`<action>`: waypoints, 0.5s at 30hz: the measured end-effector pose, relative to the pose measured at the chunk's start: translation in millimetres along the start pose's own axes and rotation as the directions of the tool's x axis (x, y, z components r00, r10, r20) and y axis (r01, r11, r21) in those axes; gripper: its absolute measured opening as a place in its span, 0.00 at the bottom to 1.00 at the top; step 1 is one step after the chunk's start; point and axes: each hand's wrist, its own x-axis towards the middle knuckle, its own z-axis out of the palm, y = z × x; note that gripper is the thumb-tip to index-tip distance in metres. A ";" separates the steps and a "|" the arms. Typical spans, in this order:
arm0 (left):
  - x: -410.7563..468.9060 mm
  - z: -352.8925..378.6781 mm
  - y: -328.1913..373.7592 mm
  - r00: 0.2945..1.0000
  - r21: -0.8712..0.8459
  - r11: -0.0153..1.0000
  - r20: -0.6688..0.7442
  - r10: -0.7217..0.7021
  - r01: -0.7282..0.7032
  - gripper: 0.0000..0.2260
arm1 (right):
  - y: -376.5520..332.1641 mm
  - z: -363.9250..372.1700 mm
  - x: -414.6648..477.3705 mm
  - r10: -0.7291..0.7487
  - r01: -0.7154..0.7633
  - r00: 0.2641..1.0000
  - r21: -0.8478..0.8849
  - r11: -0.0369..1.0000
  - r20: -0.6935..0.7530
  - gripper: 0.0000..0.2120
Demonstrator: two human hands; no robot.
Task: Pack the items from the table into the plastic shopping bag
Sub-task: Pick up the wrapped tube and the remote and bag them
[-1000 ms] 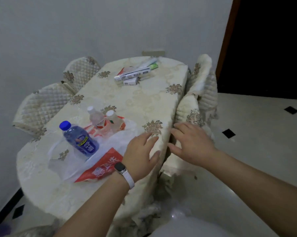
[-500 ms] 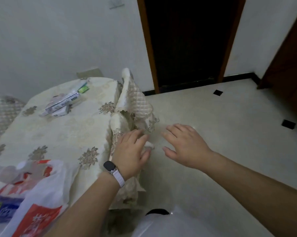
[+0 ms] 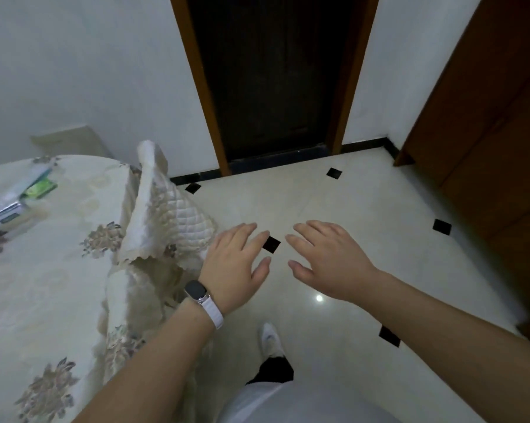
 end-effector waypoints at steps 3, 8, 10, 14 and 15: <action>49.6 11.2 -28.2 1.000 -0.003 1.000 0.008 0.021 -0.021 0.20 | 23.2 0.8 50.7 0.037 -0.036 0.999 -0.018 0.999 0.023 0.24; 132.4 21.3 -72.7 0.999 -0.015 0.999 -0.005 0.042 -0.043 0.20 | 67.8 -4.7 131.0 0.091 -0.087 0.994 -0.065 0.994 0.060 0.24; 162.9 22.5 -84.7 0.999 0.002 0.999 0.008 0.040 -0.040 0.20 | 83.1 -5.6 154.0 0.092 -0.088 0.994 -0.062 0.994 0.059 0.24; 214.9 26.8 -99.5 0.998 -0.004 0.998 0.012 0.066 -0.066 0.20 | 114.7 -5.1 189.2 0.119 -0.117 0.992 -0.056 0.992 0.044 0.25; 229.2 30.2 -103.9 0.998 0.001 0.998 0.017 0.067 -0.067 0.20 | 125.1 -3.5 199.3 0.111 -0.108 0.993 -0.046 0.993 0.050 0.25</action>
